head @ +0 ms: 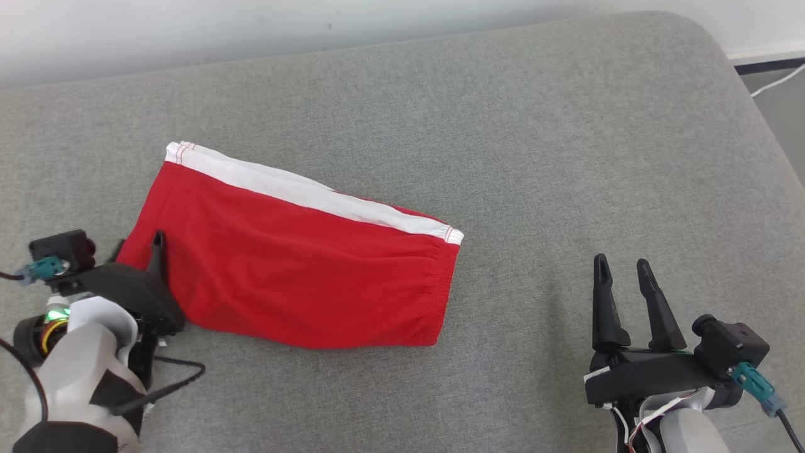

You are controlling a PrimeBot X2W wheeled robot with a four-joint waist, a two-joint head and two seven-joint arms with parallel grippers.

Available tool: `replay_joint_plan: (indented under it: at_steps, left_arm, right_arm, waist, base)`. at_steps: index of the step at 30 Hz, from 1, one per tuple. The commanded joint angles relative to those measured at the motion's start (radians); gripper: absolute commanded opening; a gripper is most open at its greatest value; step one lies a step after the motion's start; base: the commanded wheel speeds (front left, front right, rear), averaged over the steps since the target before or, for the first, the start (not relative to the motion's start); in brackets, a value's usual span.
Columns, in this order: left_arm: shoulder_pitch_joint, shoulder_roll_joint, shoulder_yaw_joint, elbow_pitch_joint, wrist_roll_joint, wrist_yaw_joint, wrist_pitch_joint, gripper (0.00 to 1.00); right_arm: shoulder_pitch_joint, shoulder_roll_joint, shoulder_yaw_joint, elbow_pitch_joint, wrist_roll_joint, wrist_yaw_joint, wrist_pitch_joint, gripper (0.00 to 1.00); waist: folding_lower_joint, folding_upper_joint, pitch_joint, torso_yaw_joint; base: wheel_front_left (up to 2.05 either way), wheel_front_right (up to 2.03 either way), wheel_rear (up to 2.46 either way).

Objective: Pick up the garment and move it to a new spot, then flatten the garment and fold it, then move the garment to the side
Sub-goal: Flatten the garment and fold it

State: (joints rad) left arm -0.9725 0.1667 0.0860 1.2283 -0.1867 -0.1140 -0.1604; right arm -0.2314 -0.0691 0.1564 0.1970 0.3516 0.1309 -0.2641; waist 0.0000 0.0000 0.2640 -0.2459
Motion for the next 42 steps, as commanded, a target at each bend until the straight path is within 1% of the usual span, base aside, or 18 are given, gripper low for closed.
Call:
replay_joint_plan:
  at_steps: [1, 3, 4, 5, 6, 10, 13, 18, 21, 24, 32, 37, 40, 41, 42]
  left_arm:
    - [0.004, -0.011, -0.007, 0.018, -0.004, -0.009, 0.018, 0.52]
    - [0.007, -0.022, -0.02, 0.027, -0.011, -0.013, 0.032, 0.45]
    - [0.009, -0.025, -0.028, 0.028, -0.01, -0.015, 0.03, 0.31]
    - [0.011, -0.028, -0.033, 0.029, -0.015, -0.017, 0.028, 0.23]
    - [0.013, -0.029, -0.04, 0.03, -0.019, -0.016, 0.03, 0.0]
    - [0.02, -0.045, -0.073, 0.027, -0.047, -0.016, 0.024, 0.0]
    - [0.033, -0.03, -0.081, 0.019, -0.065, -0.016, -0.015, 0.0]
    - [0.073, -0.031, -0.06, 0.018, -0.104, -0.014, -0.075, 0.0]
    - [0.116, -0.043, -0.047, 0.013, -0.119, -0.006, -0.093, 0.0]
    - [0.162, -0.056, -0.035, -0.003, -0.129, 0.012, -0.103, 0.0]
    - [0.332, -0.097, 0.032, -0.143, -0.179, 0.056, -0.106, 0.0]
    - [0.407, -0.107, 0.041, -0.212, -0.172, 0.07, -0.106, 0.0]
    - [0.445, -0.112, 0.045, -0.252, -0.173, 0.067, -0.106, 0.0]
    - [0.453, -0.113, 0.048, -0.268, -0.17, 0.07, -0.106, 0.18]
    - [0.464, -0.113, 0.049, -0.283, -0.167, 0.07, -0.106, 0.72]
  right_arm:
    - [0.014, 0.003, 0.003, 0.002, 0.005, 0.0, 0.0, 1.0]
    - [0.013, 0.003, 0.005, 0.002, 0.007, 0.0, 0.0, 1.0]
    - [0.012, 0.003, 0.007, 0.002, 0.008, 0.0, 0.0, 1.0]
    - [0.012, 0.003, 0.009, 0.003, 0.008, 0.0, 0.0, 1.0]
    - [0.011, 0.003, 0.011, 0.003, 0.009, 0.0, 0.0, 1.0]
    - [0.011, 0.004, 0.013, 0.006, 0.012, 0.0, 0.0, 1.0]
    - [0.021, 0.005, 0.01, 0.009, 0.01, 0.0, 0.0, 1.0]
    - [0.038, 0.006, 0.005, 0.016, 0.012, 0.0, 0.0, 1.0]
    - [0.052, 0.005, 0.006, 0.022, 0.014, 0.0, 0.0, 1.0]
    - [0.066, 0.006, 0.009, 0.029, 0.011, 0.0, 0.0, 1.0]
    - [0.093, 0.001, 0.015, 0.048, 0.003, 0.0, 0.0, 1.0]
    - [0.109, -0.004, 0.016, 0.046, 0.008, 0.0, 0.0, 1.0]
    - [0.116, -0.006, 0.021, 0.049, 0.005, 0.0, 0.0, 1.0]
    - [0.118, -0.008, 0.023, 0.052, 0.004, 0.0, 0.0, 1.0]
    - [0.117, -0.011, 0.025, 0.054, 0.004, 0.0, 0.0, 1.0]
  waist:
    - [0.0, 0.0, -0.001, 0.002]
    - [0.0, 0.0, -0.004, 0.005]
    - [0.0, 0.0, -0.005, 0.006]
    - [0.0, 0.0, -0.007, 0.007]
    - [0.0, 0.0, -0.008, 0.008]
    - [0.0, 0.0, -0.017, 0.013]
    - [0.0, 0.0, -0.034, 0.023]
    - [0.0, 0.0, -0.082, 0.052]
    - [0.0, 0.0, -0.12, 0.076]
    - [0.0, 0.0, -0.154, 0.094]
    - [0.0, 0.0, -0.22, 0.118]
    - [0.0, 0.0, -0.228, 0.117]
    - [0.0, 0.0, -0.229, 0.115]
    - [0.0, 0.0, -0.229, 0.115]
    - [0.0, 0.0, -0.228, 0.116]
  base:
    - [0.0, 0.0, 0.0]
    - [0.0, 0.0, 0.0]
    - [0.0, 0.0, 0.0]
    - [0.0, 0.0, 0.0]
    - [0.0, 0.0, 0.0]
    - [0.0, 0.0, 0.0]
    - [0.0, 0.0, 0.0]
    - [0.0, 0.0, 0.0]
    - [0.0, 0.0, 0.0]
    - [0.0, 0.0, 0.0]
    - [0.0, 0.0, 0.0]
    - [0.0, 0.0, 0.0]
    - [0.0, 0.0, 0.0]
    - [0.0, 0.0, 0.0]
    - [0.0, 0.0, 0.0]
